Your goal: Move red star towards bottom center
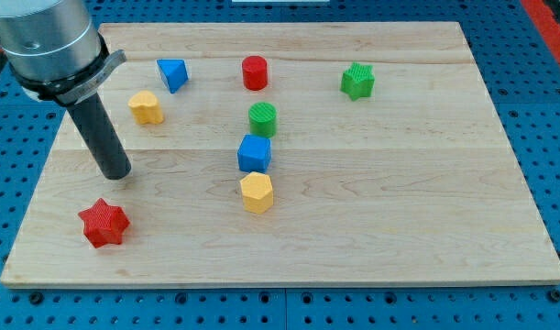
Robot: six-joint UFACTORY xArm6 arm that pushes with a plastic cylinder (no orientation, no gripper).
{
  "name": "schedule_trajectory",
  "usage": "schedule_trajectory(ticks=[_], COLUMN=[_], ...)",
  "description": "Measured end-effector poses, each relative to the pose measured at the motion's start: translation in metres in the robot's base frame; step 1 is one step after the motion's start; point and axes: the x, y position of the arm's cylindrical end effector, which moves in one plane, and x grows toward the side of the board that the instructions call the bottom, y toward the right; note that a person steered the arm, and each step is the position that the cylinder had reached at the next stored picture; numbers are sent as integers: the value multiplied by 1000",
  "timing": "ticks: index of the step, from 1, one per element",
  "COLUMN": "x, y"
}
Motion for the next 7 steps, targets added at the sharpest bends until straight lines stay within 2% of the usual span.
schedule_trajectory(ticks=[2, 3, 4, 5, 7], x=[14, 40, 54, 62, 86], y=[-71, -60, -35, -34, 34])
